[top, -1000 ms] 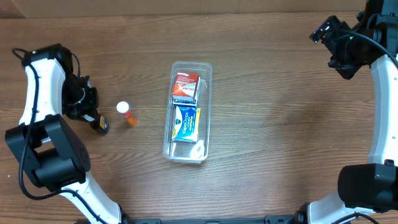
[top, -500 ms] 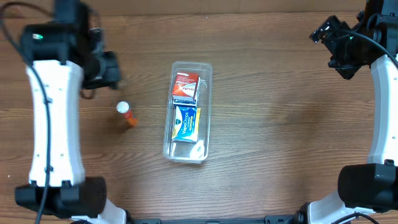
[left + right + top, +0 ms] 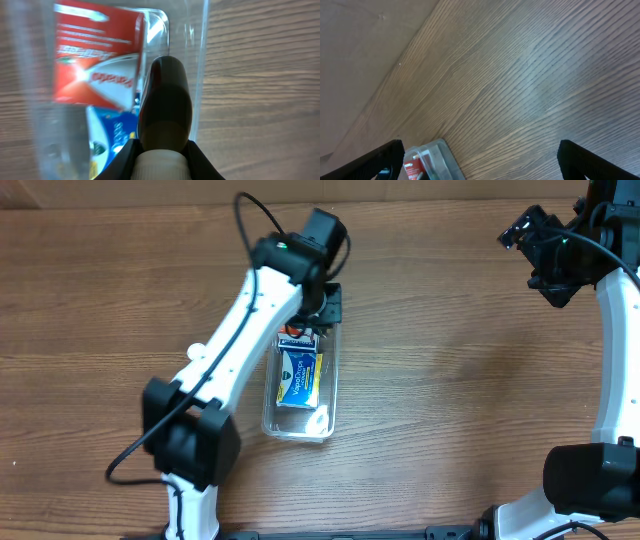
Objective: Pack container
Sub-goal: 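Place the syrup bottle upright into the container near the red box, then grasp the orange effervescent tube with the left gripper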
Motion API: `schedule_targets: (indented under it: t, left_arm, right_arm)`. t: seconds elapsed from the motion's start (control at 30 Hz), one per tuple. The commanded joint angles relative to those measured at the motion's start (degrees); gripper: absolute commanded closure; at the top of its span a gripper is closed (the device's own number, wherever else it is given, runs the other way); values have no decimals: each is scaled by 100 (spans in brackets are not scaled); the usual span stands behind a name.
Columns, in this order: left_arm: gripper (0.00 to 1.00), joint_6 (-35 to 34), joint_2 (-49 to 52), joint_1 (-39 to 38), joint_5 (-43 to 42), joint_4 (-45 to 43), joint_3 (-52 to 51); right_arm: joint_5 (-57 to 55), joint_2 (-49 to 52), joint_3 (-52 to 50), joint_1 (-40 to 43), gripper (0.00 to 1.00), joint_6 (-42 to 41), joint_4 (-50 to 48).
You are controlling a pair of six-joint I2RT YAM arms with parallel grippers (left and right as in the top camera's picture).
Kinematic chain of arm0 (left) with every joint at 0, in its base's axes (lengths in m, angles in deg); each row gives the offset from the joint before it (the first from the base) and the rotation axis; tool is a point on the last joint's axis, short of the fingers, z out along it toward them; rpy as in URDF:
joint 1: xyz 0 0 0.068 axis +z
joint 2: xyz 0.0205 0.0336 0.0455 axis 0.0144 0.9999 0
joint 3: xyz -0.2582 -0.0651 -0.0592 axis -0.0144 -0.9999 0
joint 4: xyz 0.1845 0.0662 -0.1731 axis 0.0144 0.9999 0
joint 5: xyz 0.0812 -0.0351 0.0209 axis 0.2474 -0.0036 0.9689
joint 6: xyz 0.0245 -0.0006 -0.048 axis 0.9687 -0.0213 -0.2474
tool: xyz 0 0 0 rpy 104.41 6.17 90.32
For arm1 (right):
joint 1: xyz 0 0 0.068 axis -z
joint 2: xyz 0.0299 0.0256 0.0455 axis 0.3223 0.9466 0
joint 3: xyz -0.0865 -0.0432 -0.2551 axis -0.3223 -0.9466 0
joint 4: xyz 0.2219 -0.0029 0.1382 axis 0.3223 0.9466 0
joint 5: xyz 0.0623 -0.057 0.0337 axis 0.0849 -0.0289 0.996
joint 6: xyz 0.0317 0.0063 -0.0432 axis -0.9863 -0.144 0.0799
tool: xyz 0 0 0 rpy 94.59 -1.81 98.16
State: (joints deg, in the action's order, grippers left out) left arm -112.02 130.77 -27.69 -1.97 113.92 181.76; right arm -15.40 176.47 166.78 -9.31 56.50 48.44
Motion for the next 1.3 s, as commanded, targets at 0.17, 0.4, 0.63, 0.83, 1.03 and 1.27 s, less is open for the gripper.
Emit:
schedule_targets:
  t: [0.17,0.4,0.63,0.83,1.03,1.27]
  left_arm:
    - [86,-413,501,-186,136,-323,44]
    - [25,-407,391,-96,92,-175,463]
    - [19,144,-4,352,101,868,1928]
    - [4,507,-608,1154,695,2107,2459]
    - [9,1051,-654,1934,258,2566,1932]
    - [15,1377,-656,2100,293,2566,568]
  right_arm:
    - [4,-33,28,11,0,35,-31]
    - [4,-33,28,11,0,35,-31]
    - [4,-33,28,11,0,35,-31]
    - [4,-33,28,11,0,35,-31]
    - [4,-33,28,11,0,35,-31]
    - [4,-33,28,11,0,35,-31]
